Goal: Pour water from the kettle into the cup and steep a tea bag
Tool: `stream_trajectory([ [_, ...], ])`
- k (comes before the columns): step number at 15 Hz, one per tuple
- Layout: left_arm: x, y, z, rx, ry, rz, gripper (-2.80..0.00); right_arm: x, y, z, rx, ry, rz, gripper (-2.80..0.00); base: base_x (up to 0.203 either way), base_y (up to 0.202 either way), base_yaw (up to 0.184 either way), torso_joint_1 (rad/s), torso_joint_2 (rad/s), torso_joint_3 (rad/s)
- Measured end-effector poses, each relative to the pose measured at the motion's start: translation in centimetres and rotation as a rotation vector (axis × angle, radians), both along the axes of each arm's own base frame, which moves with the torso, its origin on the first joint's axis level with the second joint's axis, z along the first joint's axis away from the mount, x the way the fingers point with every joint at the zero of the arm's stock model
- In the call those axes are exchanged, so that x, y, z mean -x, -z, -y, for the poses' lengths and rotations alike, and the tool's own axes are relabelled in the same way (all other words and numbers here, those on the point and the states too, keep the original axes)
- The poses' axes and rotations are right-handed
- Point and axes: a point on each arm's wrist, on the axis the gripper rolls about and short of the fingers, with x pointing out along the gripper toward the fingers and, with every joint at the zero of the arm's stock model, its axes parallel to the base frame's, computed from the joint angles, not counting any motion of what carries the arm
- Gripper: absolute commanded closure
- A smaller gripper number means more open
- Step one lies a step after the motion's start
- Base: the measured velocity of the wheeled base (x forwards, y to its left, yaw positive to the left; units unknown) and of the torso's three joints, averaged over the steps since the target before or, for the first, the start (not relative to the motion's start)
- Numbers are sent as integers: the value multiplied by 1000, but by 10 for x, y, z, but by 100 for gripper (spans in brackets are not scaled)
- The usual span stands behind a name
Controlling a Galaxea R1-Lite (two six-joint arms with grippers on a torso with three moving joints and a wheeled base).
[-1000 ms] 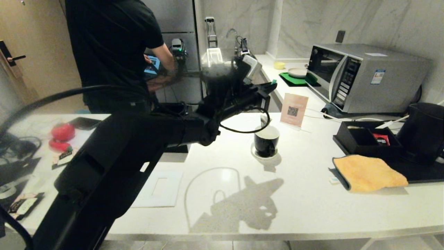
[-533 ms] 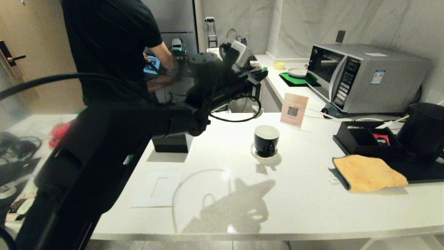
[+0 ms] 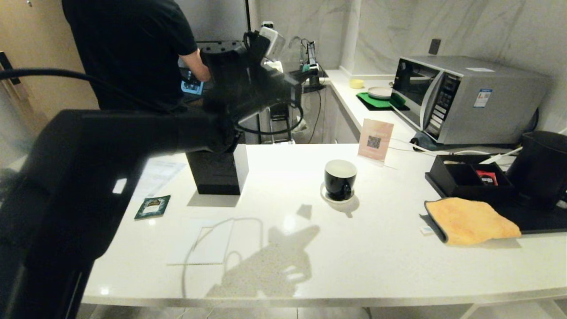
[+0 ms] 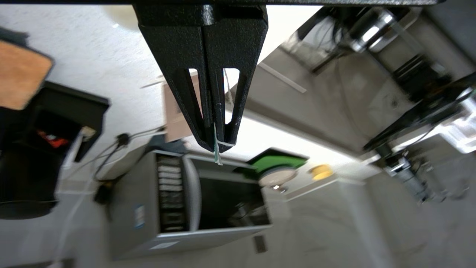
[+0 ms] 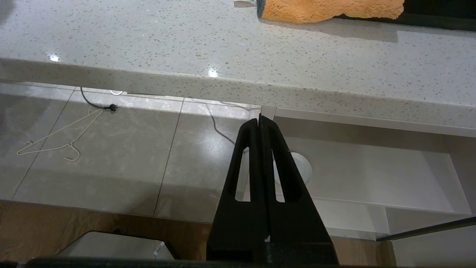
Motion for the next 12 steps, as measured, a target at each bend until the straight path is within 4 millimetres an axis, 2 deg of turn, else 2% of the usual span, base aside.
stream_trajectory([
  [6, -9, -29, -68, 9, -142, 21, 0, 0, 0, 0, 0, 0, 0, 0, 0, 0, 0, 0, 0, 0],
  [12, -13, -30, -119, 15, -300, -5, 0, 0, 0, 0, 0, 0, 0, 0, 0, 0, 0, 0, 0, 0],
])
